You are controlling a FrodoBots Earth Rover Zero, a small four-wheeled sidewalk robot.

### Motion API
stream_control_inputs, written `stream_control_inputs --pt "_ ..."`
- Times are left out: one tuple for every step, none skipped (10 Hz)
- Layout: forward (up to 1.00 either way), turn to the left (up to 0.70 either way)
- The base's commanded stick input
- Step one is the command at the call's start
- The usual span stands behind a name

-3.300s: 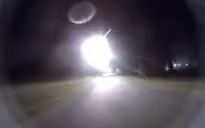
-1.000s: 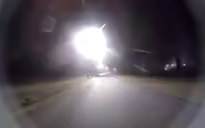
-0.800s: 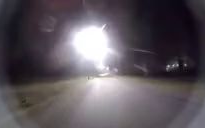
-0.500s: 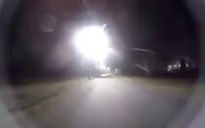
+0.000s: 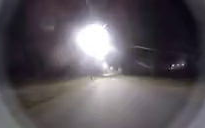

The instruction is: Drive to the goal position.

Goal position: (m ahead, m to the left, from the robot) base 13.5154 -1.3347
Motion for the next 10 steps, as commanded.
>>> stream_control_inputs --pt "1.00 0.05" --pt "1.00 0.05" --pt "1.00 0.04" --pt "1.00 0.03" --pt "1.00 0.00" --pt "1.00 0.00" --pt "1.00 0.00" --pt "1.00 0.00" --pt "1.00 -0.02" --pt "1.00 -0.04"
